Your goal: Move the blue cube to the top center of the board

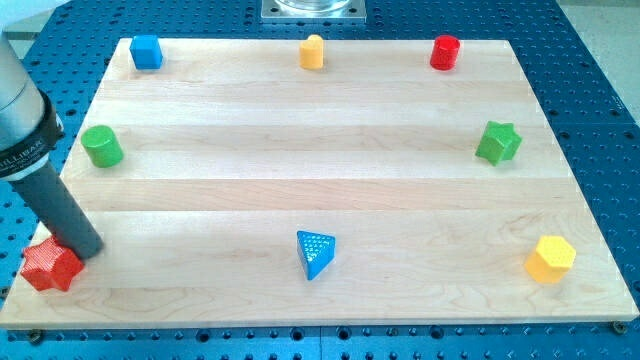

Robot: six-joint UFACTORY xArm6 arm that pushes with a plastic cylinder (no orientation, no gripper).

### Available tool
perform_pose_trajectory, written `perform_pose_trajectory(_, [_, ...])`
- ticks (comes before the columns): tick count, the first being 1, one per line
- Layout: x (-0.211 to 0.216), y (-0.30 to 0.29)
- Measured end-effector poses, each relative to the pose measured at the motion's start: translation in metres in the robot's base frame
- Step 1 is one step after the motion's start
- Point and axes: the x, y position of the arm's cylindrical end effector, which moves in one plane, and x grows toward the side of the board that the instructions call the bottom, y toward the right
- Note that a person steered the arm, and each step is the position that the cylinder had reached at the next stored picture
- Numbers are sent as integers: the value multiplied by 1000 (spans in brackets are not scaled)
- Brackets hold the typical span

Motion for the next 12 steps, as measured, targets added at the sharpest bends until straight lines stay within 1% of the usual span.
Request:
perform_pose_trajectory(2, [0,-7])
perform_pose_trajectory(3, [-57,13])
perform_pose_trajectory(4, [-93,52])
perform_pose_trajectory(5, [-139,136])
perform_pose_trajectory(6, [-168,170])
perform_pose_trajectory(7, [-171,170])
perform_pose_trajectory(8, [-186,121])
perform_pose_trajectory(9, [-190,37])
perform_pose_trajectory(10, [-211,-18])
perform_pose_trajectory(11, [-239,-56])
perform_pose_trajectory(12, [-276,-64])
